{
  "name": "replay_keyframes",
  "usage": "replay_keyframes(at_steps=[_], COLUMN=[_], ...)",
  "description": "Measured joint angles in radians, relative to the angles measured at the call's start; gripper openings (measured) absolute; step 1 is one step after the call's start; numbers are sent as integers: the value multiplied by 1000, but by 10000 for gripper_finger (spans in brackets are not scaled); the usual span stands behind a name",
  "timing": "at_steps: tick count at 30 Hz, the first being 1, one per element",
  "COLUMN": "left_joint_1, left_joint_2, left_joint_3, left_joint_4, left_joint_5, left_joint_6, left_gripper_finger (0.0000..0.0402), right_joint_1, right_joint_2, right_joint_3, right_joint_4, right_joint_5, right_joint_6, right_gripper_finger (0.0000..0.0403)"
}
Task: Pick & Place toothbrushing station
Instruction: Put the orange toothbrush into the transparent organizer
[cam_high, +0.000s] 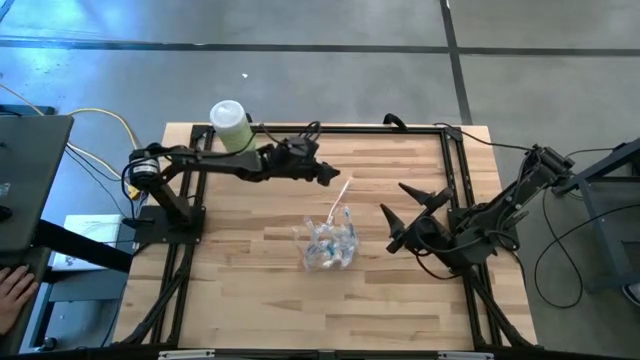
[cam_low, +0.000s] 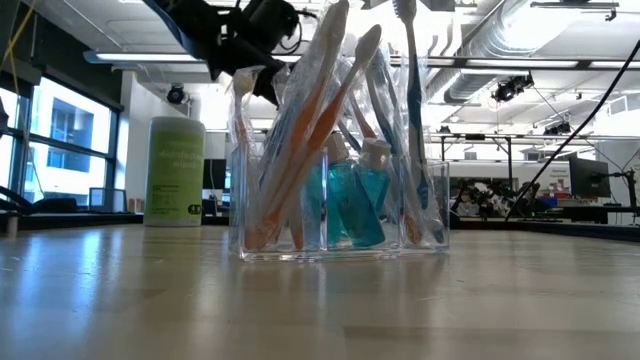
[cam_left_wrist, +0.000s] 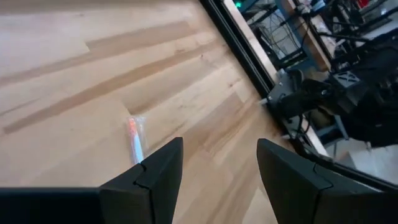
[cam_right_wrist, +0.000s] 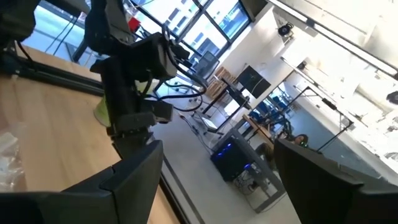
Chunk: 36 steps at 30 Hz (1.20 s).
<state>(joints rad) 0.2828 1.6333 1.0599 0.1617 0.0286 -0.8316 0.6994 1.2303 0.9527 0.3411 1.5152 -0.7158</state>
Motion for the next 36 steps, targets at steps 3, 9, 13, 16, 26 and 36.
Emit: replay_keyframes(at_steps=[3, 9, 13, 16, 26, 36], left_joint_1=[-19, -18, -2, 20, -10, -40], left_joint_2=[0, 55, 139, 181, 256, 377], left_joint_3=[0, 0, 11, 41, 247, 399], left_joint_4=[13, 7, 0, -4, -296, -408], left_joint_5=[-47, -57, -36, 11, -114, -131], left_joint_6=[19, 45, 8, 39, 173, 192], left_gripper_finger=[200, 200, 200, 200, 200, 200], right_joint_1=[0, 0, 0, 0, 1, 8], right_joint_2=[4, 4, 4, 4, 4, 5], right_joint_3=[0, 0, 0, 0, 0, 0], right_joint_4=[-1, -1, -1, -1, -2, -1], right_joint_5=[1, 0, 2, 5, 6, 31], right_joint_6=[29, 38, 39, 39, 42, 42], right_gripper_finger=[298, 298, 298, 298, 298, 298])
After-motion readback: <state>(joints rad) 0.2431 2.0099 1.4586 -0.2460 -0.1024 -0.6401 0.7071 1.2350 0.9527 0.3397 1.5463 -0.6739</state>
